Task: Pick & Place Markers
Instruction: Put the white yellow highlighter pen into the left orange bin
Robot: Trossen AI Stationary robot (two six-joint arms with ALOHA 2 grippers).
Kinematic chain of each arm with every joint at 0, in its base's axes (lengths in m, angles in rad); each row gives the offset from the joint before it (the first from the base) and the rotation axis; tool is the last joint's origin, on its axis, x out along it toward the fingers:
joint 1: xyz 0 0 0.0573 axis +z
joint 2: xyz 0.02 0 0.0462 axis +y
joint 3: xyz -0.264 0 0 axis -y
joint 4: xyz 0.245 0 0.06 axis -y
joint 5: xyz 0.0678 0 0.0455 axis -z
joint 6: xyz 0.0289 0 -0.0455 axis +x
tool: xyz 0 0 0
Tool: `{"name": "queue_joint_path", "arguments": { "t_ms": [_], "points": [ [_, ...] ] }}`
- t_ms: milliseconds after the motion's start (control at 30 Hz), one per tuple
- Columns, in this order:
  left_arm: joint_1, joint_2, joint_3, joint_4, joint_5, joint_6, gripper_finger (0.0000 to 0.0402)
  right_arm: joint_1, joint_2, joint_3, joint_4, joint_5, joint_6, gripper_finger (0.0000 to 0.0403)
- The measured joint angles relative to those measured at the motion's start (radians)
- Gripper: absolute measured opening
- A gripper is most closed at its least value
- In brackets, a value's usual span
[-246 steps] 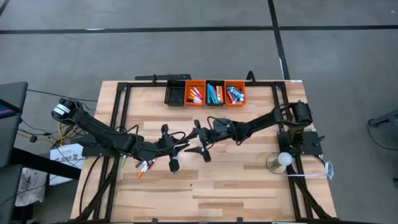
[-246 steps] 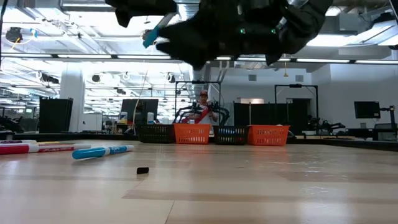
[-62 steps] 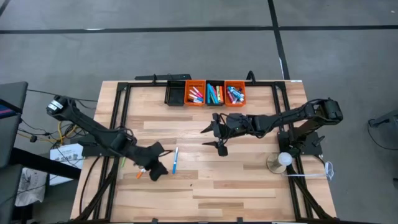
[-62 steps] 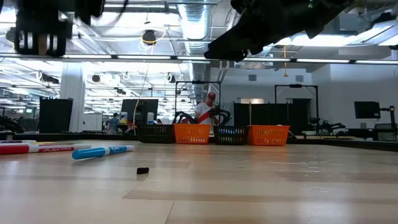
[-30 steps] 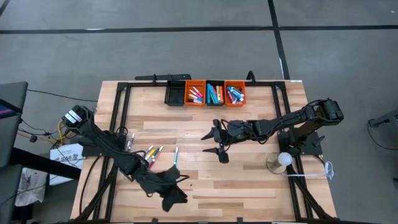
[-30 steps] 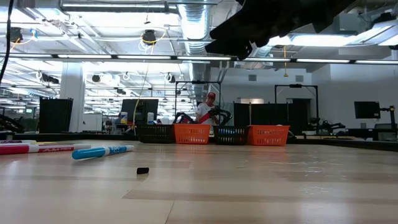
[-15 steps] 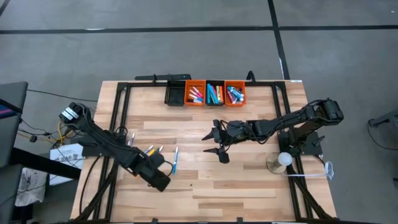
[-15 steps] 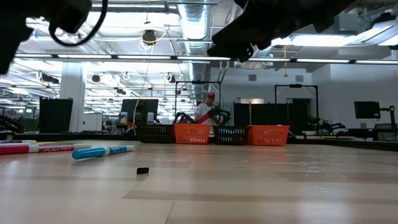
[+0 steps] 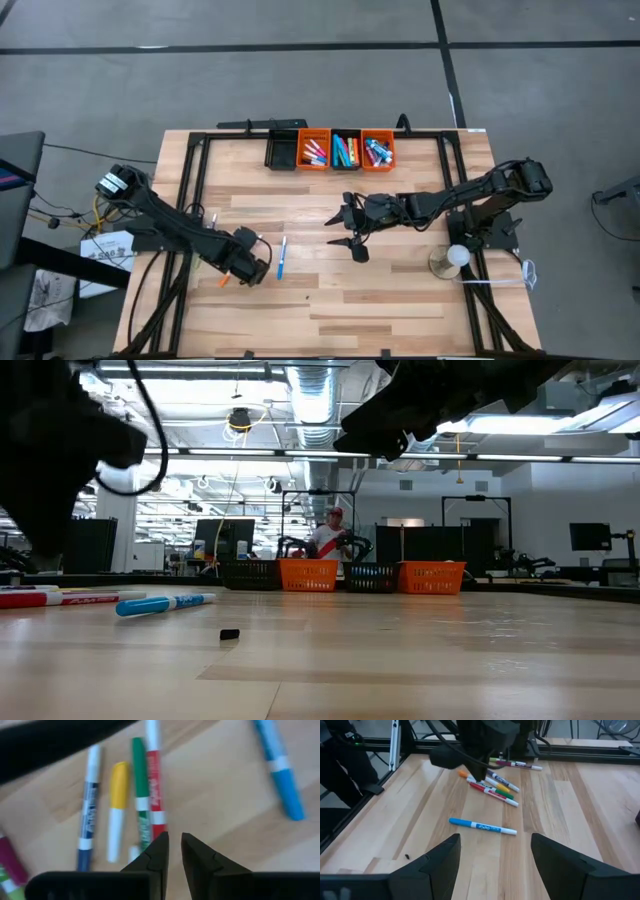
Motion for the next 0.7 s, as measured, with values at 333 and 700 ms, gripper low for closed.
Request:
{"name": "queue_joint_path", "arguments": {
  "t_ms": [333, 700],
  "points": [
    [0.016, 0.000, -0.066, 0.001, 0.018, 0.015, 0.0034, 0.000, 0.000, 0.000, 0.000, 0.000, 0.000, 0.0232],
    [0.016, 0.000, -0.092, 0.001, 0.018, 0.026, 0.0026, 0.000, 0.000, 0.000, 0.000, 0.000, 0.000, 0.0232]
  ]
}}
